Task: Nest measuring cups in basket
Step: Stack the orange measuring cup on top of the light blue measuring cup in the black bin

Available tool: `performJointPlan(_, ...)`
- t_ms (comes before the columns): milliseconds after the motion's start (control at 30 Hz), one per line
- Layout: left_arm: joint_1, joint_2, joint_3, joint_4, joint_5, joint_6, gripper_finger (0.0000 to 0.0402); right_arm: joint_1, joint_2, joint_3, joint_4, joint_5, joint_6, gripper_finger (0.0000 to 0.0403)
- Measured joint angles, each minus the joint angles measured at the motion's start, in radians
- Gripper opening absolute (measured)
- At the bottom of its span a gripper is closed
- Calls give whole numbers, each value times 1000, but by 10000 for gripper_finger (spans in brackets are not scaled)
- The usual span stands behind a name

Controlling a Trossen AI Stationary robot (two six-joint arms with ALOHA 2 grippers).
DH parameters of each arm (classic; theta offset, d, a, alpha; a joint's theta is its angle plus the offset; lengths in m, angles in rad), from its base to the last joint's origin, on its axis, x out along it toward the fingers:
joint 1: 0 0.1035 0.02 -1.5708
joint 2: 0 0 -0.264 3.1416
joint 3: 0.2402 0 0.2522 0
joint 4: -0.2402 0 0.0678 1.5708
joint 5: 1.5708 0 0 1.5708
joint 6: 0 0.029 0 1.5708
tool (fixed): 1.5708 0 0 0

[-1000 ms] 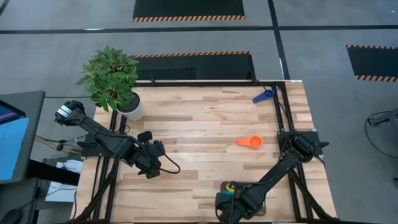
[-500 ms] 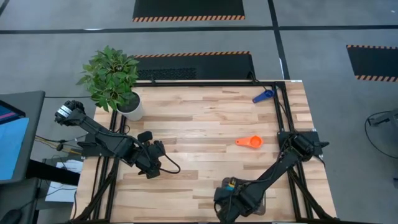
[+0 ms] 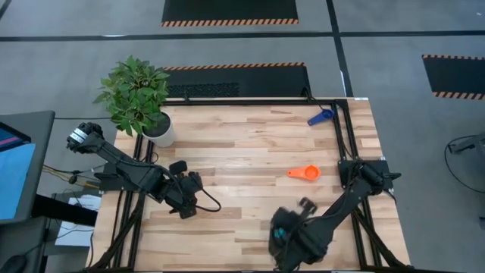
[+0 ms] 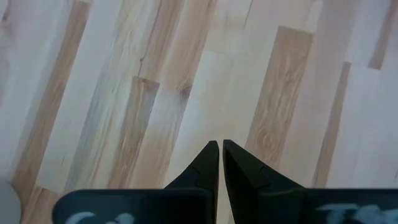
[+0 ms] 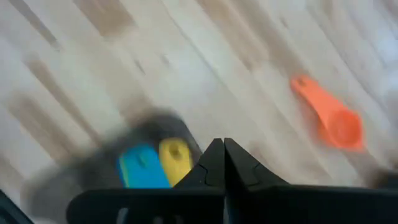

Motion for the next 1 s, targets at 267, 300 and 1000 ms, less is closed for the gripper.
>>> performJointPlan(267,0,0,0,30,-1,11,11,-86,-116,-35,28,223,62,15)
performJointPlan(300,0,0,0,34,-1,11,11,-104,-128,-39,24,244,32,11)
performJointPlan(1000,56,67,0,143,-56,8,11,-405,-945,-980,164,-94,-76,22)
